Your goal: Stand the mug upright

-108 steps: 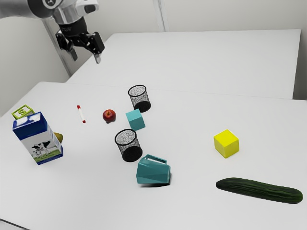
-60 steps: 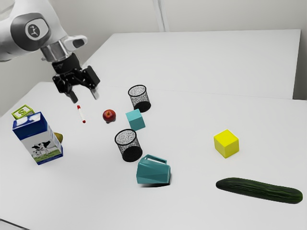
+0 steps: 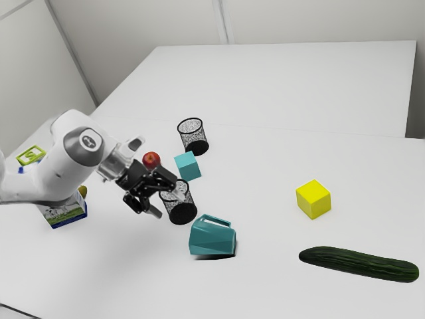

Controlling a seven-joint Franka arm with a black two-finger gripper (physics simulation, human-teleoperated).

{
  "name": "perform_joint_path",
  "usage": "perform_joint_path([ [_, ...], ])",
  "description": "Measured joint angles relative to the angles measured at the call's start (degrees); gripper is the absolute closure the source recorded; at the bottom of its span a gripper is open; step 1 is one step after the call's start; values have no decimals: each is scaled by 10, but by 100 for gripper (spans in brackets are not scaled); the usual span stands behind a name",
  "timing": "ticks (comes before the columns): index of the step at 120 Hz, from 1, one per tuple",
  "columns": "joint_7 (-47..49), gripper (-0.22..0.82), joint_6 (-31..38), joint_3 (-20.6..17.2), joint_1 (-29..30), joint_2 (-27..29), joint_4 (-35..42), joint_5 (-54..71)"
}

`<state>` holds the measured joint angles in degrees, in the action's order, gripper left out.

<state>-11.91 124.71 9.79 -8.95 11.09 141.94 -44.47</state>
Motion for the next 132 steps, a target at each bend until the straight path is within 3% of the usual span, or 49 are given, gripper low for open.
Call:
perform_joint_path([
  [26, -94, 0, 74, -29, -1, -26, 34, -185],
  [55, -230, 0, 102, -33, 0, -35, 82, -402],
  [105, -389, 0, 95, -33, 0, -68, 88, -501],
  [132, -440, 0, 91, -56, 0, -81, 87, -527],
])
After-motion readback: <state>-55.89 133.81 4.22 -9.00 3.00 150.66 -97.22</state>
